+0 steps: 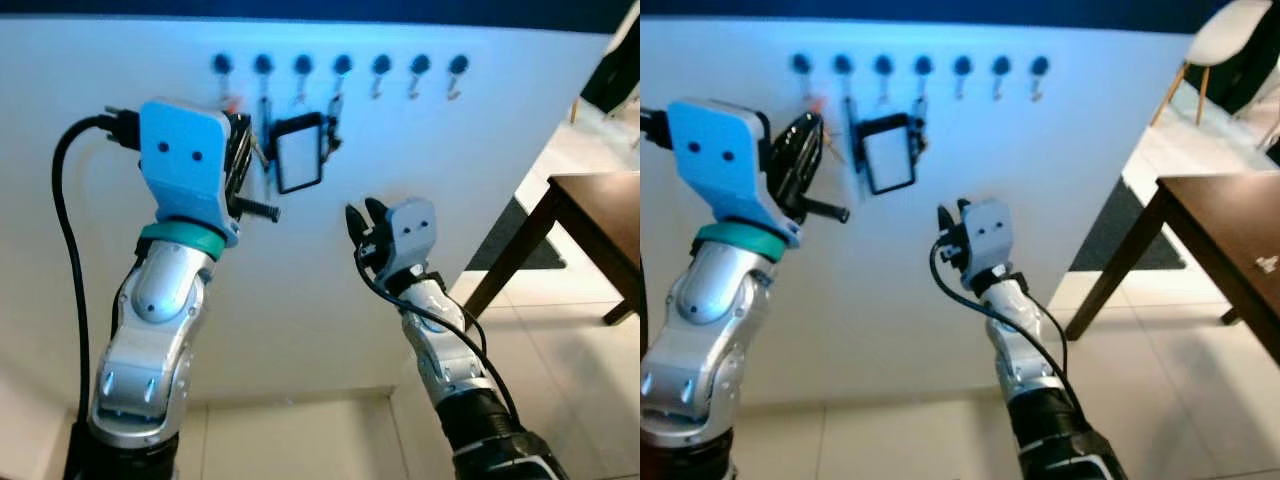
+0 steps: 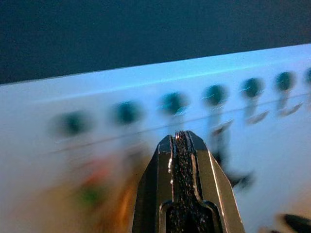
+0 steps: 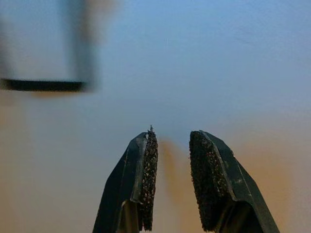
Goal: Hang keys on a hook
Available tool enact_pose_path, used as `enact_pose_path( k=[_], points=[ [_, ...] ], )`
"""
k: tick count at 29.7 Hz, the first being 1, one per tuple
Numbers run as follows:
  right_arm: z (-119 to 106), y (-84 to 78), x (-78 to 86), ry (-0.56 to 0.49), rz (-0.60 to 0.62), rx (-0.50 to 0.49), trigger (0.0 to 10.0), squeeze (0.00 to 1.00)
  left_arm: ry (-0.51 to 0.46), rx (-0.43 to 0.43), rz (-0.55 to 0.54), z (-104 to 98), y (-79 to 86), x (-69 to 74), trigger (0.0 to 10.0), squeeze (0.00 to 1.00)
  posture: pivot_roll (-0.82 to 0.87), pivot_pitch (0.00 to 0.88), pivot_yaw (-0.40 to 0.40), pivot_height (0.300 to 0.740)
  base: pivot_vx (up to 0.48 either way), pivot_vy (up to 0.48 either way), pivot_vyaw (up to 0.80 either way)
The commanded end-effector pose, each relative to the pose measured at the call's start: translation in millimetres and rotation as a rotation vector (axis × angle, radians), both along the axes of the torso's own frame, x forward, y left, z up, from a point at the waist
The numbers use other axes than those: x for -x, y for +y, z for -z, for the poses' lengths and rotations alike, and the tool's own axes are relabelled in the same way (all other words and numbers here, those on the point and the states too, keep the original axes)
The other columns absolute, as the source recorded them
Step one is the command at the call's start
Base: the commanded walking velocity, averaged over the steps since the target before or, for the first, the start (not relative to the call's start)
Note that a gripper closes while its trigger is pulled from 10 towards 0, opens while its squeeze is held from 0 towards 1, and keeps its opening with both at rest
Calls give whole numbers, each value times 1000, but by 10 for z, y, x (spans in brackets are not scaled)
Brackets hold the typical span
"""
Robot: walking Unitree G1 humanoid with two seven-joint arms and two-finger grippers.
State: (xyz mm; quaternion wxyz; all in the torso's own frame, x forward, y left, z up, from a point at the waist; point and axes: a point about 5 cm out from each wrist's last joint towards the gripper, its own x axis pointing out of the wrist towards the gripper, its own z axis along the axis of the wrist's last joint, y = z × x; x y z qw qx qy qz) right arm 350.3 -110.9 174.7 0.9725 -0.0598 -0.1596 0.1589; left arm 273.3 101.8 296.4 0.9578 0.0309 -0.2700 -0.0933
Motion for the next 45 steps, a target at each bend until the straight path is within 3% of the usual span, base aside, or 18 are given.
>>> enact_pose_path(
  k=[1,9,25,29,32,34,38,39,45],
  points=[
    [5,-22,-4,2,6,0,10000,0,13,5,36,18,-35,20,10000,0,-9,0,60,740,0,0,0],
    [6,-36,-3,-3,9,11,10000,0,1,55,133,-4,-50,78,10000,0,-11,0,65,740,0,0,0],
    [51,-36,46,-6,3,33,10000,0,46,10,80,83,9,43,10000,0,-4,6,69,740,0,0,0],
    [-72,-155,192,-96,45,18,10000,0,64,-9,52,135,52,32,10000,0,-4,11,67,740,0,0,0],
    [-130,-212,495,-187,77,35,10000,0,91,-24,31,203,87,9,10000,0,-24,19,81,740,0,0,0],
    [-127,-216,557,-206,93,48,10000,0,95,-23,30,215,88,1,10000,0,-24,19,81,740,0,0,0],
    [-90,-217,592,-189,108,27,10000,0,96,-22,30,214,77,-19,10000,0,-34,21,86,740,0,0,0],
    [-25,-204,588,-142,117,-9,10000,0,92,-18,31,195,57,-46,10000,0,-49,21,98,740,0,0,0],
    [36,-95,472,-72,82,-61,10000,0,41,14,30,50,15,-103,10000,0,-48,20,101,740,0,0,0]
  ],
)
